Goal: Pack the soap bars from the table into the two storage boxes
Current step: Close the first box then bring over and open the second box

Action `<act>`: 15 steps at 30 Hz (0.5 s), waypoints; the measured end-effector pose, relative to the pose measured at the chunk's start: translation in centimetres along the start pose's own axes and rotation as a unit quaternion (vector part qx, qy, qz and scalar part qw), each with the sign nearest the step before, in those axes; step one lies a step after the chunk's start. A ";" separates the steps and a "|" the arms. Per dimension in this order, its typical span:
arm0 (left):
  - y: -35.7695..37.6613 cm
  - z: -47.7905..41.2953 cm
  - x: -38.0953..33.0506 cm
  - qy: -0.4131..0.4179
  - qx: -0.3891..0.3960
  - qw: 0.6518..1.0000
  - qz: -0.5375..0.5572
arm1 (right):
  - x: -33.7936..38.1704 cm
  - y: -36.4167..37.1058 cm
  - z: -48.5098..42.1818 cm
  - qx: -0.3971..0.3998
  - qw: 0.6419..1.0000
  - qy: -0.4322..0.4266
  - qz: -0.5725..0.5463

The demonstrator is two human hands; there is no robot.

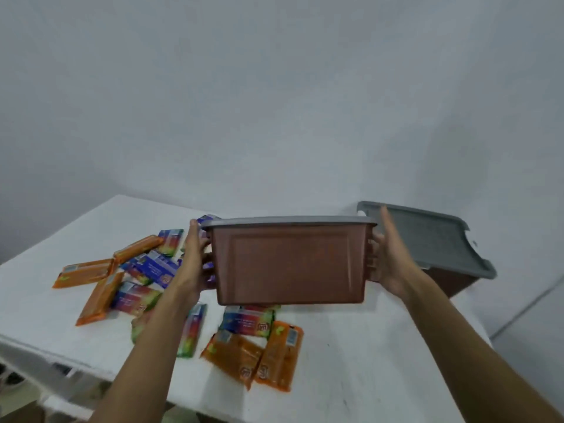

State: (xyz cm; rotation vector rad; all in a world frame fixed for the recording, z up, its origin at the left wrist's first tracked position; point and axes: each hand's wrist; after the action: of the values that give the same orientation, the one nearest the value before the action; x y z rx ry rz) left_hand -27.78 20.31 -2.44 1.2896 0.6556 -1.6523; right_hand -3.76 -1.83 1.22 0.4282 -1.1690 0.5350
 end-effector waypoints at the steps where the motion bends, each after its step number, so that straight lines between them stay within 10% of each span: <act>1: 0.5 0.6 0.6 -0.010 0.004 1.000 0.004 | -0.1 -1.2 0.5 0.007 1.000 0.001 0.011; 15: 11.4 3.4 6.2 0.075 0.082 0.971 -0.213 | -4.8 -14.2 2.5 -0.191 0.928 -0.116 0.299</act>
State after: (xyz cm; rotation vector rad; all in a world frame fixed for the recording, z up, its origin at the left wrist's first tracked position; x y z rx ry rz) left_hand -19.45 10.30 -5.85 1.4763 0.9549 -2.0018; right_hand 1.55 -15.45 -3.01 -0.2251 -1.6032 0.7722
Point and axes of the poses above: each hand's wrist, its own z-axis away from the middle knuckle, its own y-axis out of the palm, x = y × z, and after that the axes turned 6 degrees about -x, right-handed
